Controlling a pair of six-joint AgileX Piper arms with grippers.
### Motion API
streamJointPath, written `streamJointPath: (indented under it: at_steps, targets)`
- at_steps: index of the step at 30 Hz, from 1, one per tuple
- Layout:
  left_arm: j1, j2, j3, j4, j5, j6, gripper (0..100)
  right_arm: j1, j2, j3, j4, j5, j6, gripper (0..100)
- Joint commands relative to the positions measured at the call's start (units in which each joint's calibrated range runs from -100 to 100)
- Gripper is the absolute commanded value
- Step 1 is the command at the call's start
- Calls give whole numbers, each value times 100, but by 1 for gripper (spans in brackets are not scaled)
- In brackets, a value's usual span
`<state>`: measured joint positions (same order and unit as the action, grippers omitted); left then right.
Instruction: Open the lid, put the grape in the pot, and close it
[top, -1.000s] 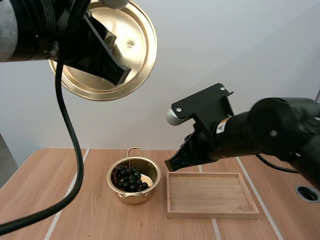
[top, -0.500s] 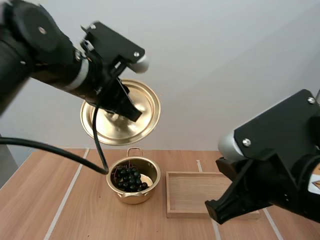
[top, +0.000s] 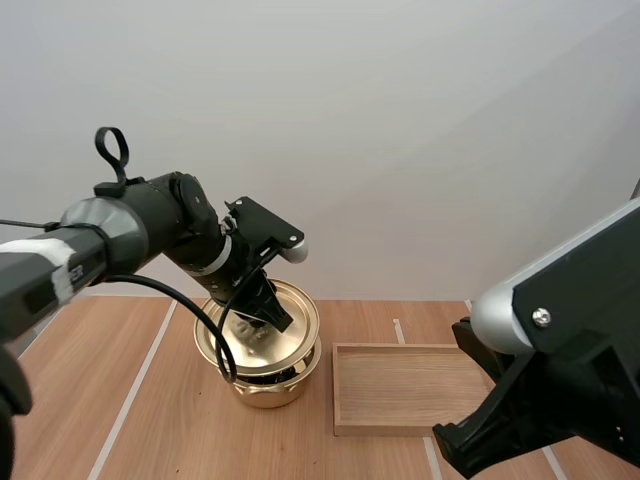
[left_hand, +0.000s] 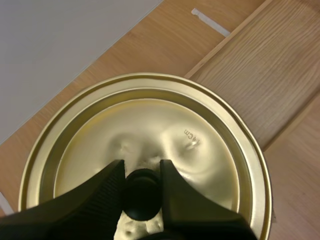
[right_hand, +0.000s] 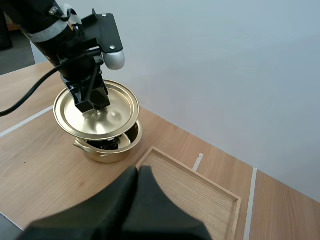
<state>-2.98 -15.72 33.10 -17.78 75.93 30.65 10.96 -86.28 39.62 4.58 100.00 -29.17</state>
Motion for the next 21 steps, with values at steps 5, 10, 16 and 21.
streamJointPath:
  at_steps: [5, 10, 16, 21]
  targets:
    - [-7, 827, 1, -173, -1319, 94, 0, -31, -57, 25, -60, 0, 13, 0]
    - [-7, 1231, 1, -356, -1429, 307, 0, -31, -57, 25, -60, 0, 13, 0]
    - [-7, 1473, 1, -407, -1507, 380, 0, -31, -57, 25, -60, 0, 13, 0]
    - [-7, 1512, 1, -420, -1507, 380, 0, -31, -57, 25, -60, 0, 13, 0]
